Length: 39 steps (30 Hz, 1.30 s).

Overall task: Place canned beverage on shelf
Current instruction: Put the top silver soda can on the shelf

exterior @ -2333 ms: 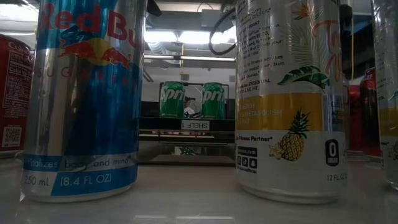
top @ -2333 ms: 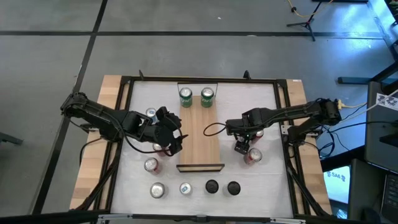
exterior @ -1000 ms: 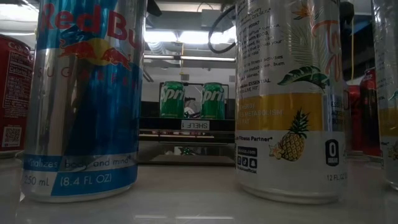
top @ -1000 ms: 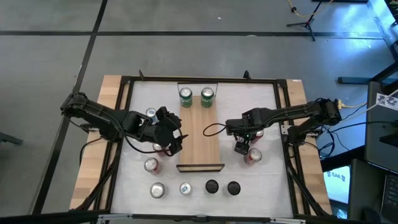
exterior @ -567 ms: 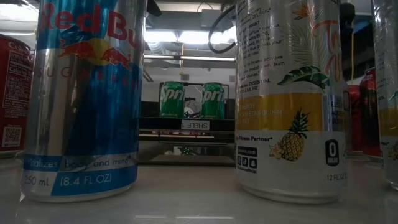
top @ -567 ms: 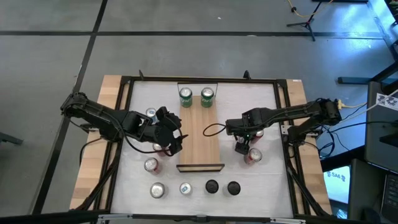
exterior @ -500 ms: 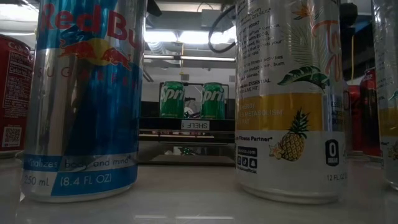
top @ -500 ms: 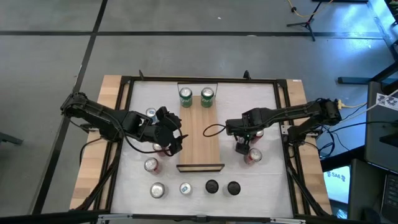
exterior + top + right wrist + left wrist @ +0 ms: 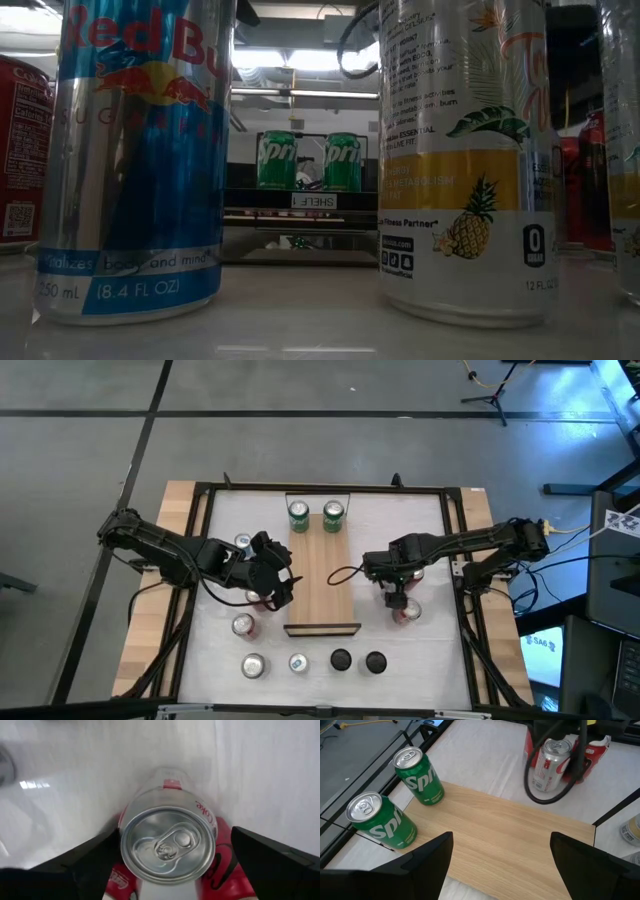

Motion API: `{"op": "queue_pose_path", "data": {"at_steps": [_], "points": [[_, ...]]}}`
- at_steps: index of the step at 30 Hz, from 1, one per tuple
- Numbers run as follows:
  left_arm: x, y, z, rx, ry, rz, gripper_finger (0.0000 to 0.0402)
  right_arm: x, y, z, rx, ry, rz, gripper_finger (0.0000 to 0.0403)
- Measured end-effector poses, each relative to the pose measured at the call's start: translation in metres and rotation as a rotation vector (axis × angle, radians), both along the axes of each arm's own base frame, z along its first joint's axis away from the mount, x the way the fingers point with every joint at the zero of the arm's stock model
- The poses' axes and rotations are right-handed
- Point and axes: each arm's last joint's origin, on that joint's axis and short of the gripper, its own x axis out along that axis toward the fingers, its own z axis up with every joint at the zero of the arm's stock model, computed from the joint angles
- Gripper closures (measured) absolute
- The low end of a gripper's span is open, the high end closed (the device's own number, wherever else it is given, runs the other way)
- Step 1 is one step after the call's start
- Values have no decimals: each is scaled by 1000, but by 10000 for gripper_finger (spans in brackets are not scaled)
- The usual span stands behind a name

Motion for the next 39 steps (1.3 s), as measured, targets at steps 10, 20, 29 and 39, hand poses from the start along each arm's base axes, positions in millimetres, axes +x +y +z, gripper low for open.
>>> {"op": "queue_pose_path", "data": {"at_steps": [10, 20, 29, 39], "points": [[0, 0, 0, 0, 0, 0, 79, 0, 0, 0, -14, -35, 344, 24], [0, 0, 0, -1, -1, 1, 79, 5, 1, 1, -20, -95, 397, 24], [0, 0, 0, -4, -2, 4, 79, 7, 1, 1, -20, -107, 396, 24], [0, 0, 0, -5, -3, 4, 79, 6, 1, 1, -17, -99, 364, 24]]}}
